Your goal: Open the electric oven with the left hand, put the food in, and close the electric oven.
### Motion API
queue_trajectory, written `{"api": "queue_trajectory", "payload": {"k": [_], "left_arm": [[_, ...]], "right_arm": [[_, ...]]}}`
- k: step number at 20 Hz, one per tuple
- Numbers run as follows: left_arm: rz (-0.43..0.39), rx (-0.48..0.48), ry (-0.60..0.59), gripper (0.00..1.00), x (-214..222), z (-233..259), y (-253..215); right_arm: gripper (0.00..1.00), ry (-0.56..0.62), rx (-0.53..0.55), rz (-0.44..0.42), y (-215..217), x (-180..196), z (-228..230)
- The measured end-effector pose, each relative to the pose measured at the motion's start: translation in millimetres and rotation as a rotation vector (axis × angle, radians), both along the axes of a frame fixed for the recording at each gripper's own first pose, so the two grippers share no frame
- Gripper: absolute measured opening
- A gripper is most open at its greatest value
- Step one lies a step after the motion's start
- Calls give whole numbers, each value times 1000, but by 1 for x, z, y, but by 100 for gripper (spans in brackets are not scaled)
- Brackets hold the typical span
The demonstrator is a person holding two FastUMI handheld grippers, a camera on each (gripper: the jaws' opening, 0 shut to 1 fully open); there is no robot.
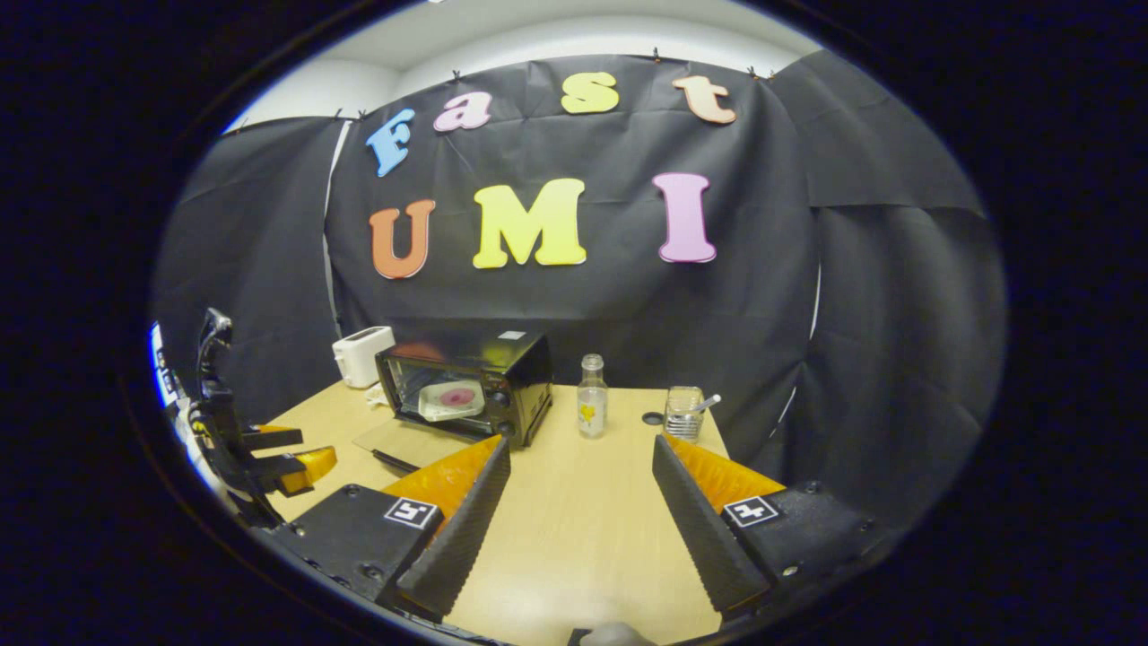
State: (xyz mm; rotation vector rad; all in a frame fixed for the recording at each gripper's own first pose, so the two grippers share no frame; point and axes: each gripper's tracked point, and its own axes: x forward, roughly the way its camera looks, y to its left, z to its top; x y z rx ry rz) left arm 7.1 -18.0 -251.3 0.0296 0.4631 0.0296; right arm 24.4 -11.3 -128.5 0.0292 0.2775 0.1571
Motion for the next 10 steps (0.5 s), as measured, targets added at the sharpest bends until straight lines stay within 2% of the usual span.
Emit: {"api": "queue_trajectory", "payload": {"k": [3, 7, 8, 9, 10], "left_arm": [[-26, -35, 51, 97, 14, -34, -9], [-60, -41, 91, 97, 36, -73, -9], [-67, -47, 99, 97, 40, -83, -9], [-72, -52, 110, 97, 45, -92, -9], [-80, -53, 116, 97, 50, -99, -8]], "right_arm": [[100, -1, -13, -55, -11, 2, 12], [100, -8, -83, -97, -7, 4, 23], [96, -5, -100, -109, -5, 4, 24], [100, -3, -104, -122, -3, 6, 25], [96, -2, -102, -135, 0, 6, 27]]}}
